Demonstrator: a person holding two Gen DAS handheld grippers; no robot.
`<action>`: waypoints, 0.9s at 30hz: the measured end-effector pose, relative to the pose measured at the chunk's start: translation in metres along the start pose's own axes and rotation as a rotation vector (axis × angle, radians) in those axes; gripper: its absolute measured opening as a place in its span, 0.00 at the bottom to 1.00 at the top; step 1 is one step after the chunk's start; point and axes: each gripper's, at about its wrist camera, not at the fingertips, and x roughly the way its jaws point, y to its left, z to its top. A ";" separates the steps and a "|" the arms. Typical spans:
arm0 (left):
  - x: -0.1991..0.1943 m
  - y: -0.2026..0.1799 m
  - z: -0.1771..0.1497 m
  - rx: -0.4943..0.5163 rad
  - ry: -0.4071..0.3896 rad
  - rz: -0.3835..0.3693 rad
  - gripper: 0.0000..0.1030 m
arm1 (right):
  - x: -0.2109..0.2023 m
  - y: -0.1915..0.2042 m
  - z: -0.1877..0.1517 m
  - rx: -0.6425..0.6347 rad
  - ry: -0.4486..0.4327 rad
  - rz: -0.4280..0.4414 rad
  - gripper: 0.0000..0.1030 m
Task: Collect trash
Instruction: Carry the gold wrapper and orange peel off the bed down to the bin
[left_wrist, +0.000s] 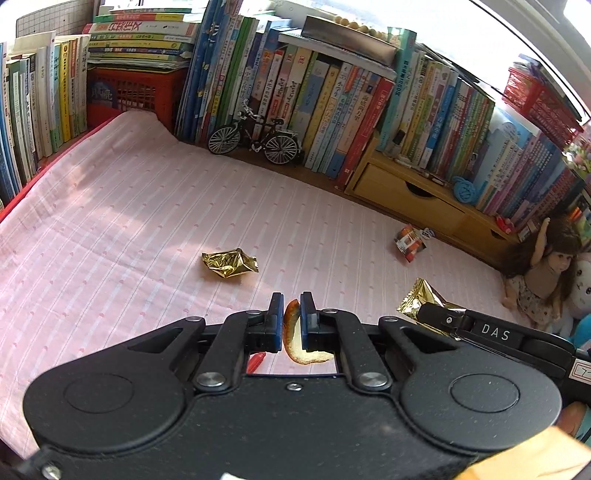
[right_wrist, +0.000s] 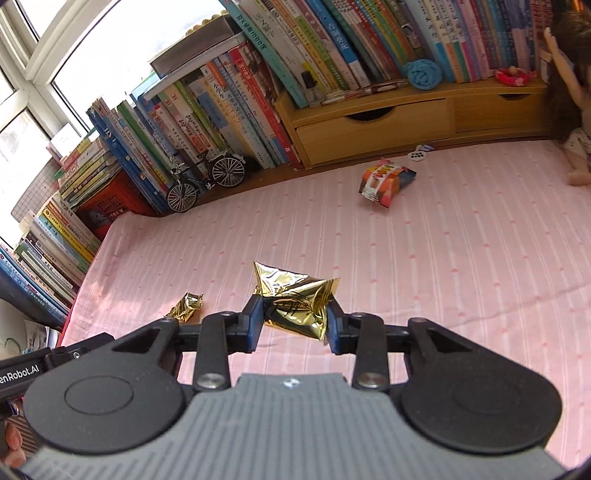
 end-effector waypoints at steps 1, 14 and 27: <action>-0.009 0.001 -0.003 0.011 0.002 -0.014 0.08 | -0.009 0.002 -0.007 0.010 -0.011 -0.012 0.38; -0.127 0.084 -0.050 0.042 -0.029 -0.150 0.08 | -0.095 0.088 -0.101 -0.003 -0.039 -0.065 0.38; -0.179 0.181 -0.150 -0.031 0.072 -0.100 0.08 | -0.122 0.160 -0.216 -0.116 0.097 -0.054 0.38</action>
